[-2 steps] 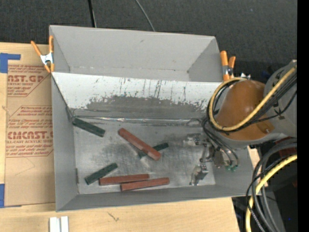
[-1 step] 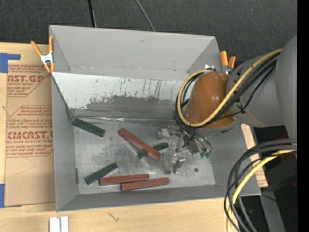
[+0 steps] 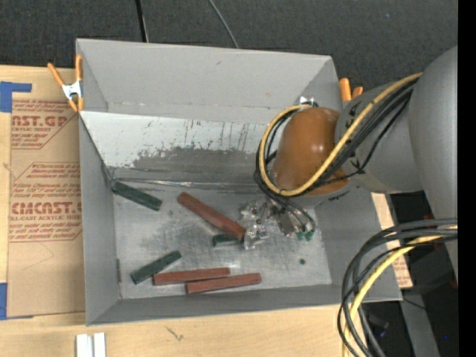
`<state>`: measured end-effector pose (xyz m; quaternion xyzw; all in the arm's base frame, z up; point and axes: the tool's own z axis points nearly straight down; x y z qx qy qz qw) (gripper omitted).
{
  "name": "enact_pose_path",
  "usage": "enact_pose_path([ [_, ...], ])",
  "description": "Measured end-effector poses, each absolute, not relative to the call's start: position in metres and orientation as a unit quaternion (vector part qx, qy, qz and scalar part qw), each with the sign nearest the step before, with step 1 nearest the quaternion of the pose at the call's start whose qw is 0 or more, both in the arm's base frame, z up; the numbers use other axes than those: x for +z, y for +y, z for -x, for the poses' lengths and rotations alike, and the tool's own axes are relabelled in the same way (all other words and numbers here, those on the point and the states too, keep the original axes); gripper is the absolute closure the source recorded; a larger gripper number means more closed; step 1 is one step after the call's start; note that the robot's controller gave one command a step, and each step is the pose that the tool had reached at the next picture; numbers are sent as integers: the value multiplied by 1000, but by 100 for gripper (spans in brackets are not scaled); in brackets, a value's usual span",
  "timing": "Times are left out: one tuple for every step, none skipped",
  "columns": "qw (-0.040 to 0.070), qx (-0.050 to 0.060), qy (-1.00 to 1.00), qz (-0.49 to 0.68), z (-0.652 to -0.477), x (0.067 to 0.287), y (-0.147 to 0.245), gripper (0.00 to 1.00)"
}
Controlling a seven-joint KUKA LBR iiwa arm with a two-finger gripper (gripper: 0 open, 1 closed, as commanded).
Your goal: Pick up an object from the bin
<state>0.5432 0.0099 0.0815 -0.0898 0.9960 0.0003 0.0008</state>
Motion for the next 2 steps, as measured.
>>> enact_pose_path([
  [1, 0, 996, 90, -543, 82, 10, 100],
  [1, 0, 994, 108, -534, 218, 23, 100],
])
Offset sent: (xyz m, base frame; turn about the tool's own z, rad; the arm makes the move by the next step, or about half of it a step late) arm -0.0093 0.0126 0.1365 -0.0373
